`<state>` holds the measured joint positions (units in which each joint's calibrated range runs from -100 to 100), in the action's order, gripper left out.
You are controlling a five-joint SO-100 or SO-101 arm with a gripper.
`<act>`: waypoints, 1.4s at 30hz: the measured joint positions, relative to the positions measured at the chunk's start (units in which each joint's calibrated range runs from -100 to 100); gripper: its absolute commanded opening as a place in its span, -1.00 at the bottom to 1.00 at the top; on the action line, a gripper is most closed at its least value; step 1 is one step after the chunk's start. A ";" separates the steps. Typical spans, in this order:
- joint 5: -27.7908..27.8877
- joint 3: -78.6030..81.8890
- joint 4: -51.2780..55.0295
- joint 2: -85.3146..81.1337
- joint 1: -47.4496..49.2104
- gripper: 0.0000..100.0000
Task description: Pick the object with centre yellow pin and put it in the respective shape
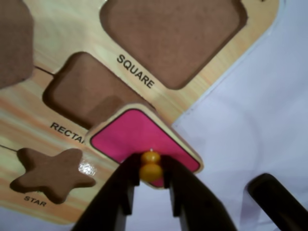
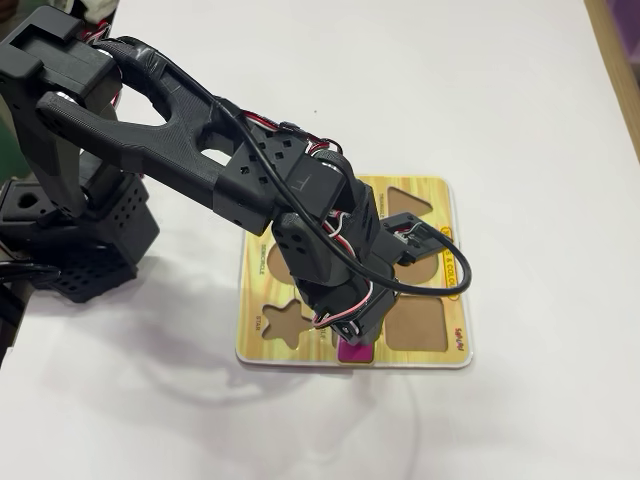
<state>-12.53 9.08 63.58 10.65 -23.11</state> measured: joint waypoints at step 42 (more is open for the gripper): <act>0.16 3.78 -2.31 0.09 4.77 -0.98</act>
<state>-12.38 12.86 61.27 10.74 -18.33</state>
